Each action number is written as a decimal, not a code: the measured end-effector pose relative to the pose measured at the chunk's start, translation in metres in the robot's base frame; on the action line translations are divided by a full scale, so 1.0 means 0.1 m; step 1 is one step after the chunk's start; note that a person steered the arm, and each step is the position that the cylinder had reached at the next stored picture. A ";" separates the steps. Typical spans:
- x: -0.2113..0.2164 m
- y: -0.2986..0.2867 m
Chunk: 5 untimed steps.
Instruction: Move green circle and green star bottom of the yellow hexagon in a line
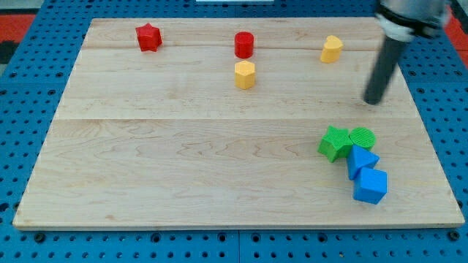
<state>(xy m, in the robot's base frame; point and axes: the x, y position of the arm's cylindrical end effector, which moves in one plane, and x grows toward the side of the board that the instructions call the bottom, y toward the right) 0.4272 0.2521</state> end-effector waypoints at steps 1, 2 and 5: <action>0.67 0.59; 0.84 0.49; 0.45 -0.59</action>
<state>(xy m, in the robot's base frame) 0.4723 0.1929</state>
